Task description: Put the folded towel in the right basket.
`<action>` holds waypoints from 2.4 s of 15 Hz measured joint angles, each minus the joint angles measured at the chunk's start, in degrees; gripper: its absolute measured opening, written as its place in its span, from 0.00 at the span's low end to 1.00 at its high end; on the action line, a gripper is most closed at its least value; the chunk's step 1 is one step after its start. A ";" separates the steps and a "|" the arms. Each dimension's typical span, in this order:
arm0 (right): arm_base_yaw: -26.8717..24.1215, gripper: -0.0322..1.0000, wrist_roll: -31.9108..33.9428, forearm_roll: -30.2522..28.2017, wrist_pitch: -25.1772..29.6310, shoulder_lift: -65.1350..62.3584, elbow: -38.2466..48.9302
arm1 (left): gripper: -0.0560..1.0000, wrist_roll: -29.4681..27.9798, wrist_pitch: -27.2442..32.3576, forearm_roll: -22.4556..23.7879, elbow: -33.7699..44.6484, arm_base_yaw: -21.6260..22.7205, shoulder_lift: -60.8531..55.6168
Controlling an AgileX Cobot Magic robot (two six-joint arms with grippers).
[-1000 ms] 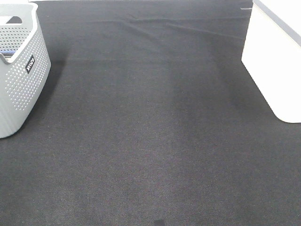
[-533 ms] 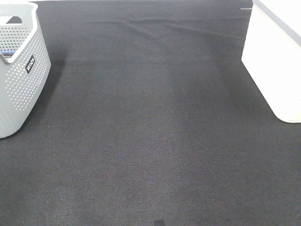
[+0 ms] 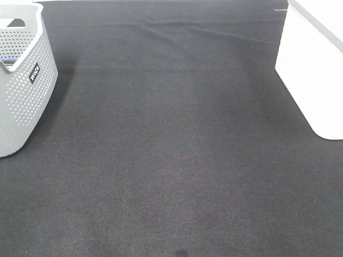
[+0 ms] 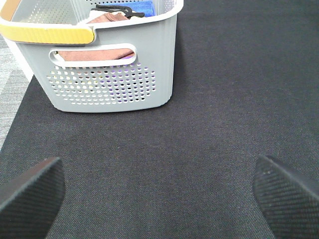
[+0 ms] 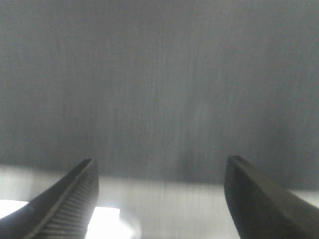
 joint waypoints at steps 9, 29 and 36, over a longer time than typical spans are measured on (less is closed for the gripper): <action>0.00 0.68 0.00 -0.23 -1.72 -17.13 1.49 | 0.98 0.00 0.00 0.00 0.00 0.00 0.00; -4.47 0.68 0.00 0.86 -1.72 -18.11 1.49 | 0.98 0.00 0.00 0.00 0.00 0.00 0.00; -4.47 0.68 0.00 0.92 -1.83 -23.84 1.66 | 0.98 0.00 0.00 0.00 0.00 0.00 0.00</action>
